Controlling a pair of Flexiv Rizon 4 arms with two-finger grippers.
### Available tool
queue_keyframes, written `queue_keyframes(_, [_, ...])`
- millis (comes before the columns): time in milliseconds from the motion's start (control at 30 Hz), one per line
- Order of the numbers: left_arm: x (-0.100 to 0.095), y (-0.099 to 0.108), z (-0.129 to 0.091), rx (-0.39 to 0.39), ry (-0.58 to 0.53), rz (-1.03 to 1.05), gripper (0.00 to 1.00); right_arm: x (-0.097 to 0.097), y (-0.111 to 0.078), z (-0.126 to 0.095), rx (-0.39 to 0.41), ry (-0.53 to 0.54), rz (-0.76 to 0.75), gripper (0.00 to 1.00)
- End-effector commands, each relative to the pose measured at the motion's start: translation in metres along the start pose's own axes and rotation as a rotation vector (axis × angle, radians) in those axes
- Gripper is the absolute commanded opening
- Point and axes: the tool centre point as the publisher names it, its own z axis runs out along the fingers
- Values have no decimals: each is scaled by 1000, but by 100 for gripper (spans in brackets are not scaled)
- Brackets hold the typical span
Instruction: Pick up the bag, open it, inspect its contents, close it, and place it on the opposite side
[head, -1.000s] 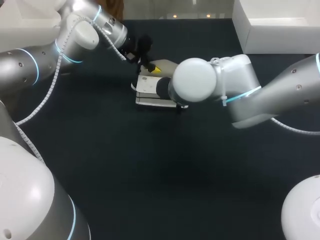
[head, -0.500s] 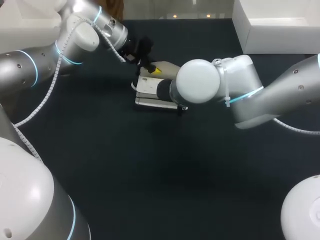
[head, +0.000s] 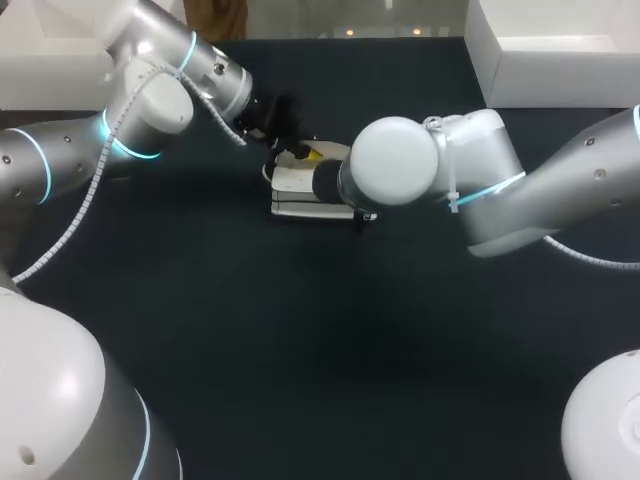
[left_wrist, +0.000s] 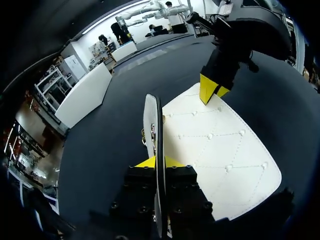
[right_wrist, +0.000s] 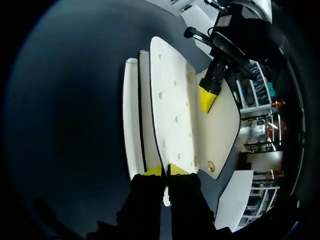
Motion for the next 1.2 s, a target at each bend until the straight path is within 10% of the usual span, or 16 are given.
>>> queue_keyframes(33, [16, -1, -2, 21, -80, 11, 0, -2, 1, 2, 0, -3, 0, 0])
queue_keyframes(1200, [34, -3, -2, 65, -177, 165, 0, -2, 1, 2, 0, -3, 0, 0])
